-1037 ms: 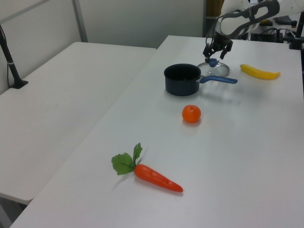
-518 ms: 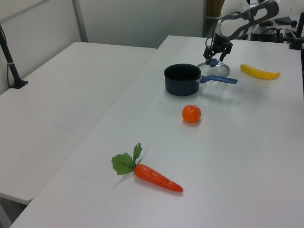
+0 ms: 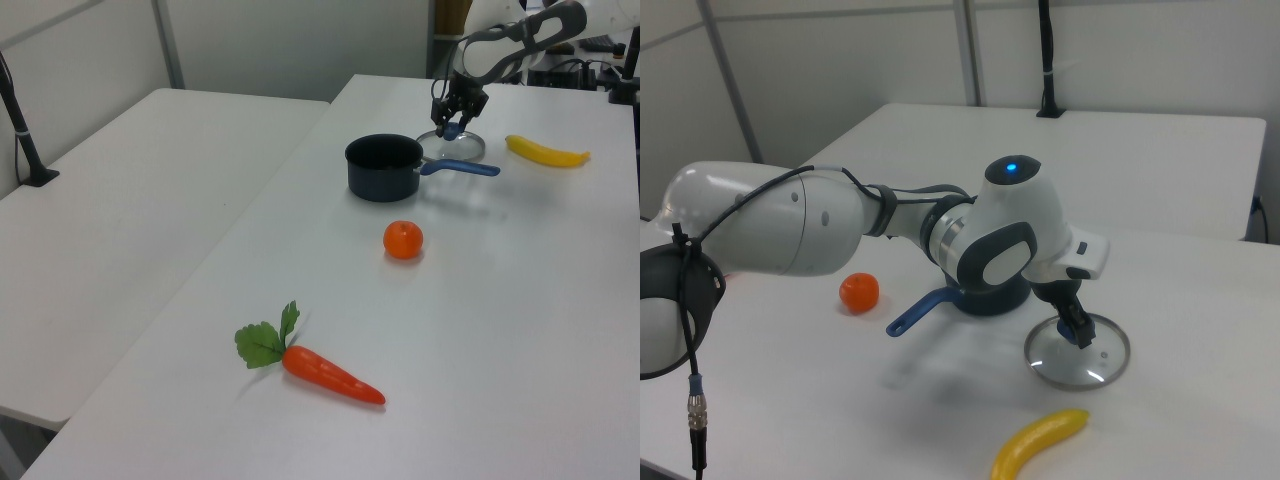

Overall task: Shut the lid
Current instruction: 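Close the gripper on the blue knob of the glass lid, then lift the glass lid and carry it over the black saucepan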

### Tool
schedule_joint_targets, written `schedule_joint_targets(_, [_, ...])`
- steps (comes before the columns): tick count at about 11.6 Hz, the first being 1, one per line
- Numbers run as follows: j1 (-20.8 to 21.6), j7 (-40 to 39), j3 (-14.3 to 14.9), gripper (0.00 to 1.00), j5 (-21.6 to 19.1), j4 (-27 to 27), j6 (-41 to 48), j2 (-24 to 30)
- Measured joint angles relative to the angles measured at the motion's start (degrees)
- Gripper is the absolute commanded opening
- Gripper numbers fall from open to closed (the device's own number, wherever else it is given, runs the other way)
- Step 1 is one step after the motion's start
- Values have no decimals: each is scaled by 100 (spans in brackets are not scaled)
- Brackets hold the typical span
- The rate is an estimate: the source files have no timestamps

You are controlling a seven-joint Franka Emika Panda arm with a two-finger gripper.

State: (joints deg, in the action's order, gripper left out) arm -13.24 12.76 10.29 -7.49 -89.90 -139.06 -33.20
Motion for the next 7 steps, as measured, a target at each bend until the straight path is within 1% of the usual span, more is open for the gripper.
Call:
schedule_joint_targets(4, [-10, 50, 15, 52, 0, 87, 0, 11])
schedule_joint_targets(6, [-27, 94, 32, 52, 0, 170, 104, 154])
schedule_joint_targets(7, [-30, 98, 39, 52, 0, 207, 333, 290])
